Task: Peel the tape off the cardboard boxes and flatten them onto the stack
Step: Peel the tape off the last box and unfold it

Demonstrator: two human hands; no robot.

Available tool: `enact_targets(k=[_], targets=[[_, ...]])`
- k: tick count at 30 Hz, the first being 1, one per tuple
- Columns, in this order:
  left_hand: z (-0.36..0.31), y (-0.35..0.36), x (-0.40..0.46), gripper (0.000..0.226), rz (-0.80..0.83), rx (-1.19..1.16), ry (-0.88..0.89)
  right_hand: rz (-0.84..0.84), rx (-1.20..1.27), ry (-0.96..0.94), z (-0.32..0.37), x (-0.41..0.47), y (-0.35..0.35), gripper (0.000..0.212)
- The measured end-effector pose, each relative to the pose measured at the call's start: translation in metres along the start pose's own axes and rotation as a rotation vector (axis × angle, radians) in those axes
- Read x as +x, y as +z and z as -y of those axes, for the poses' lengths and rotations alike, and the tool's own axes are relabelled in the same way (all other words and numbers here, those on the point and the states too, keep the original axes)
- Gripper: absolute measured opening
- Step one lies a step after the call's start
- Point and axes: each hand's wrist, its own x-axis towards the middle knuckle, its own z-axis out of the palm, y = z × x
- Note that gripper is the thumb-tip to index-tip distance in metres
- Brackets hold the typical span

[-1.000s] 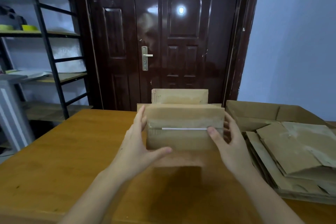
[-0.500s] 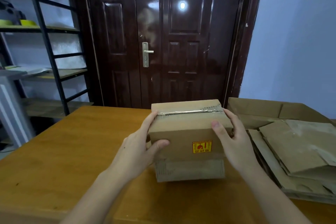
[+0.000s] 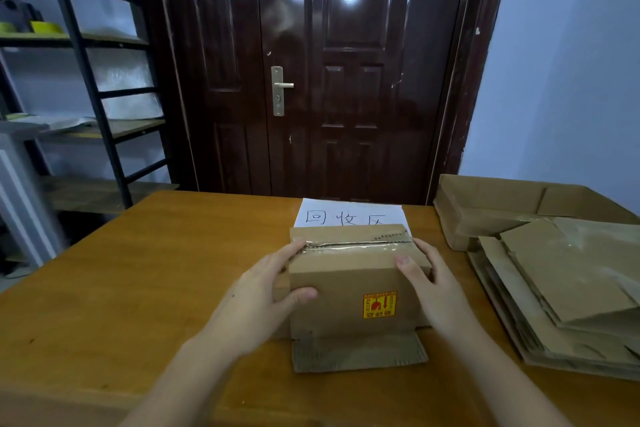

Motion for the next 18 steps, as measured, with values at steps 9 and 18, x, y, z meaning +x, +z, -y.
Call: enact_targets(k=[9,18], targets=[[0.002,-0.028,0.007,0.068,0.033,0.237,0.366,0.01,0.056,0.111,-0.006,0.024,0.001,0.05],[-0.015,-0.003,-0.011,0.06,-0.131,0.322,0.445,-0.114,-0.183,-0.265,0.018,0.005,0.007,0.029]])
